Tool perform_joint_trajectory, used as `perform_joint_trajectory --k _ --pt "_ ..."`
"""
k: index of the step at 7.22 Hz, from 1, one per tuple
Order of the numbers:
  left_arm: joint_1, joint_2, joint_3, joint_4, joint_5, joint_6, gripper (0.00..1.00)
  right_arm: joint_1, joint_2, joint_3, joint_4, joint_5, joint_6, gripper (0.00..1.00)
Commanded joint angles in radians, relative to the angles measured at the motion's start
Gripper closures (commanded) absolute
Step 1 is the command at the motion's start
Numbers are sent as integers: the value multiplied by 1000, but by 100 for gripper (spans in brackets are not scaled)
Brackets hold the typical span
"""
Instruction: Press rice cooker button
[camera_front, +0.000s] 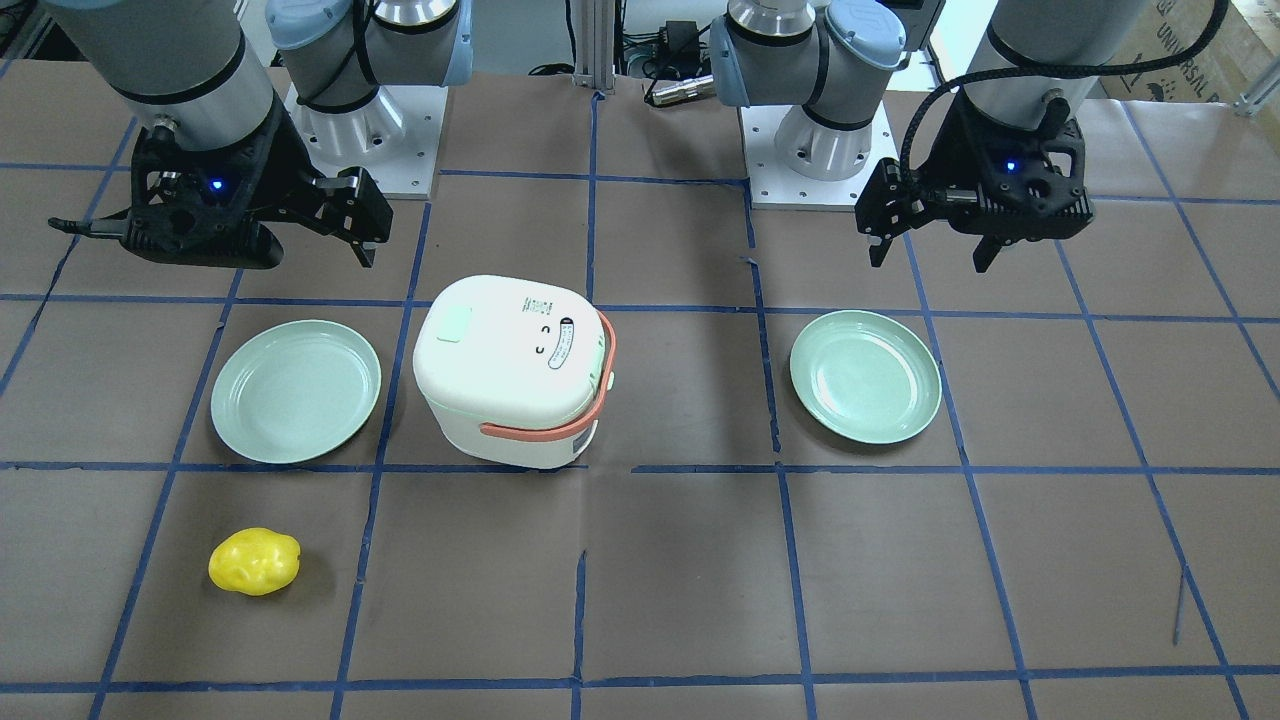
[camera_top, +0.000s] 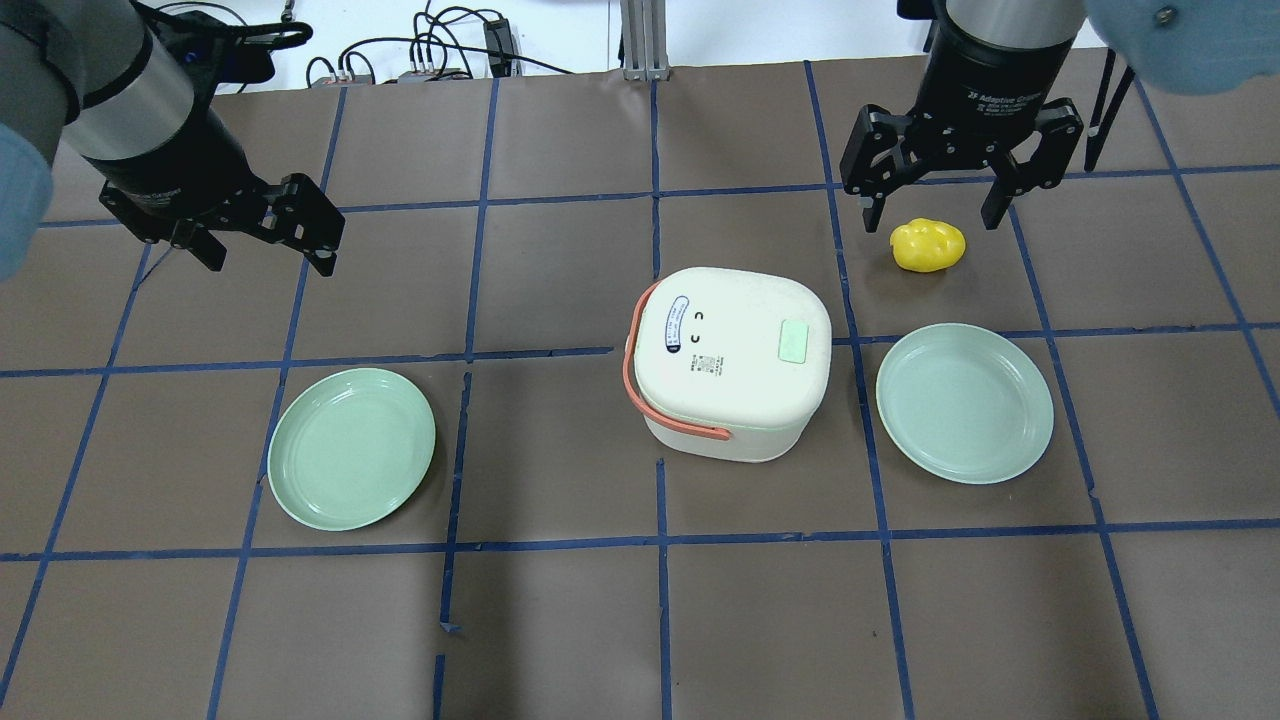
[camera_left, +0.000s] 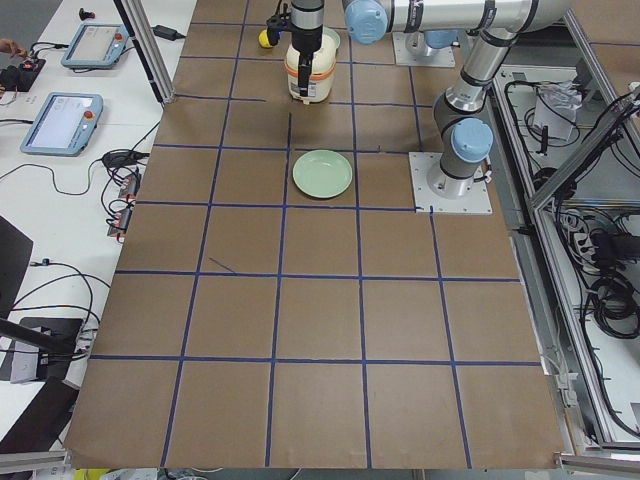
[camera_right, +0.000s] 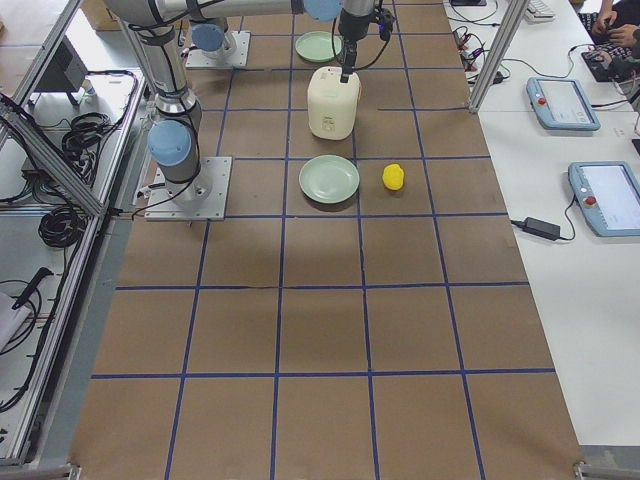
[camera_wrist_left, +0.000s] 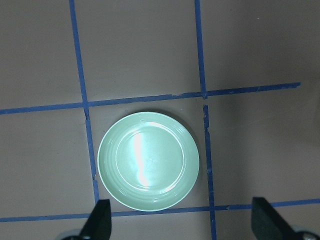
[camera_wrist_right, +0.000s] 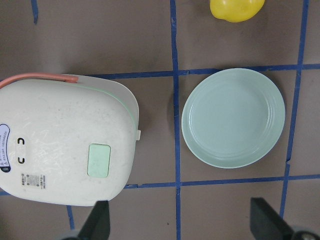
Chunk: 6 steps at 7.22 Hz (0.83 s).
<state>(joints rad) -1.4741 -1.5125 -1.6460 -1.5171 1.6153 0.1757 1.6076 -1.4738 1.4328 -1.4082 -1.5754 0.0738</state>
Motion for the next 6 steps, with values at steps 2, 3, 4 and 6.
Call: perform_joint_trajectory --k 2,3,4,6 --pt "0 0 0 0 0 -1 0 0 0 0 0 2 1 0" --pt "0 2 0 0 0 1 0 0 1 0 0 2 1 0" --pt "0 0 0 0 0 -1 0 0 -2 0 0 2 1 0" --pt "0 0 0 0 0 -1 0 0 -6 0 -3 3 12 0"
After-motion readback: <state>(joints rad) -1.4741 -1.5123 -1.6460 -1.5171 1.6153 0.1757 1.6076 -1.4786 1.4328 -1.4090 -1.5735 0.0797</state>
